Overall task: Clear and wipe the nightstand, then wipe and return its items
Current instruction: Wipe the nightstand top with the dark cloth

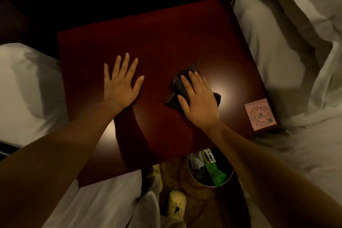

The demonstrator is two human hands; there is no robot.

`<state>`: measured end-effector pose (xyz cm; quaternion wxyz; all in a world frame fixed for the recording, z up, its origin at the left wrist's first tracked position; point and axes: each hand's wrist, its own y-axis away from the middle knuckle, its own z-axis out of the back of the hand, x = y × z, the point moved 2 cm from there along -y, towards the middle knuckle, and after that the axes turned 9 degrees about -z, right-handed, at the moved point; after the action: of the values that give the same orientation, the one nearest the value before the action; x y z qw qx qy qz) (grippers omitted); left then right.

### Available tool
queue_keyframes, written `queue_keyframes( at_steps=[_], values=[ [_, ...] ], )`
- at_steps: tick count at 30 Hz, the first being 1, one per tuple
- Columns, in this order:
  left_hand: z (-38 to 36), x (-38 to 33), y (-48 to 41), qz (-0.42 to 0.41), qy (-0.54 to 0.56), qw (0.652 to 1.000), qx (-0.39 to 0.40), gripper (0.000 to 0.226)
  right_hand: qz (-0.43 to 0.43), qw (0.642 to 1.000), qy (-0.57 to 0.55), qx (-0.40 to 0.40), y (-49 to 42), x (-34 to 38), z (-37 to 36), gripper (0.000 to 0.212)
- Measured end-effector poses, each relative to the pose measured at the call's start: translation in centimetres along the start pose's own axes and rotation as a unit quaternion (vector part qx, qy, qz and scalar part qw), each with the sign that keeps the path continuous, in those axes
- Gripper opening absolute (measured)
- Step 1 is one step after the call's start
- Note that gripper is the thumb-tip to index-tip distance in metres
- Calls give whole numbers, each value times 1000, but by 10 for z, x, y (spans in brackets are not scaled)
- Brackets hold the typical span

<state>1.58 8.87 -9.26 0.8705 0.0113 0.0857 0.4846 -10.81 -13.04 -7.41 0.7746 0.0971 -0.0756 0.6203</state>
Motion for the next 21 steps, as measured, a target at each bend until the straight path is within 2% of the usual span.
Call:
queue_keyframes(
  at_steps=[12, 16, 21],
  values=[
    [-4, 13, 54, 41, 1, 999, -15, 66, -5, 999, 17, 33, 81, 18, -14, 68],
    [-3, 17, 60, 34, -3, 999, -14, 66, -36, 999, 29, 24, 85, 29, -16, 67],
    [3, 30, 59, 12, -18, 1000, -1, 64, -31, 998, 47, 23, 68, 37, -17, 66]
  ],
)
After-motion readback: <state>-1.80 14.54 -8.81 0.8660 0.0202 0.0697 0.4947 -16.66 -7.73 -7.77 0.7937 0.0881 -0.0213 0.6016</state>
